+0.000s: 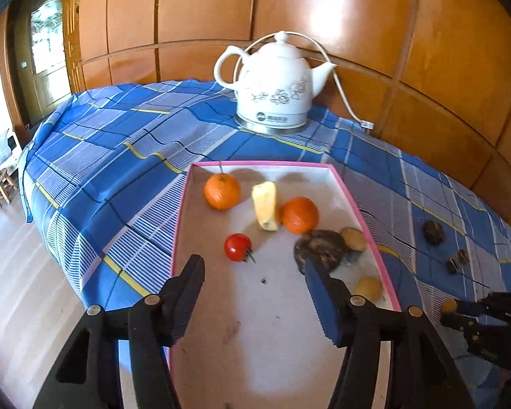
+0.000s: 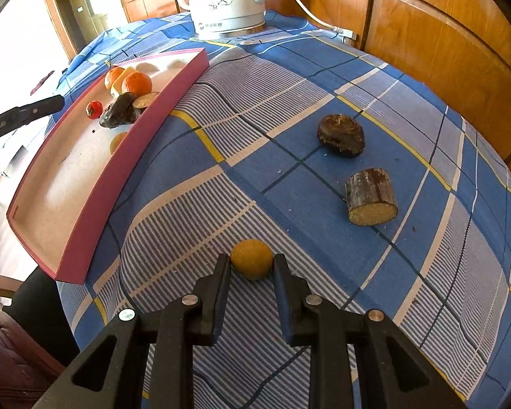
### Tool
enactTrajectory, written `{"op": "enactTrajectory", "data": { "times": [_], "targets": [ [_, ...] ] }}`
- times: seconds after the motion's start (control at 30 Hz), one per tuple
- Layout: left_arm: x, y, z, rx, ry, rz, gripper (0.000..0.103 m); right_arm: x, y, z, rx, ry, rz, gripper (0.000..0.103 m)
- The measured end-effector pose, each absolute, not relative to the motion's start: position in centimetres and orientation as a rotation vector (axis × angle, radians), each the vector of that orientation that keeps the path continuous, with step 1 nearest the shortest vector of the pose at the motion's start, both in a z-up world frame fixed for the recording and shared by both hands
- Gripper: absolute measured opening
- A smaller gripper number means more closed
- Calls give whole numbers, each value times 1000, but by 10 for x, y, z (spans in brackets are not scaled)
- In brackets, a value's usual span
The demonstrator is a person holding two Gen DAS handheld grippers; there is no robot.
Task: Organize fruits
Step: 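Raise the left gripper from the tray while the right gripper holds the yellow fruit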
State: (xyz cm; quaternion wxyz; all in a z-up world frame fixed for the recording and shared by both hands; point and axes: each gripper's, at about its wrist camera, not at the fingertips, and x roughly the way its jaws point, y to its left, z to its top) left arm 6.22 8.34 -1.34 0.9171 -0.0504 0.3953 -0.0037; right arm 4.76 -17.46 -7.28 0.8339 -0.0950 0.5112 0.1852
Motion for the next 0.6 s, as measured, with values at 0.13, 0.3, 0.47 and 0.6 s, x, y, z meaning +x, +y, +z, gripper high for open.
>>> {"op": "enactTrajectory", "data": {
  "times": [0.13, 0.3, 0.47, 0.6],
  "targets": [
    [55, 76, -12, -90, 811, -24, 66, 46, -173, -73, -213, 1079, 391, 25],
    [50, 69, -12, -75, 810, -32, 70, 46, -173, -73, -216, 1078, 390, 25],
    [47, 65, -12, -74, 809, -36, 74, 46, -173, -73, -221, 1076, 387, 25],
    [46, 64, -12, -74, 809, -37, 75, 46, -173, -73, -221, 1076, 387, 25]
  ]
}}
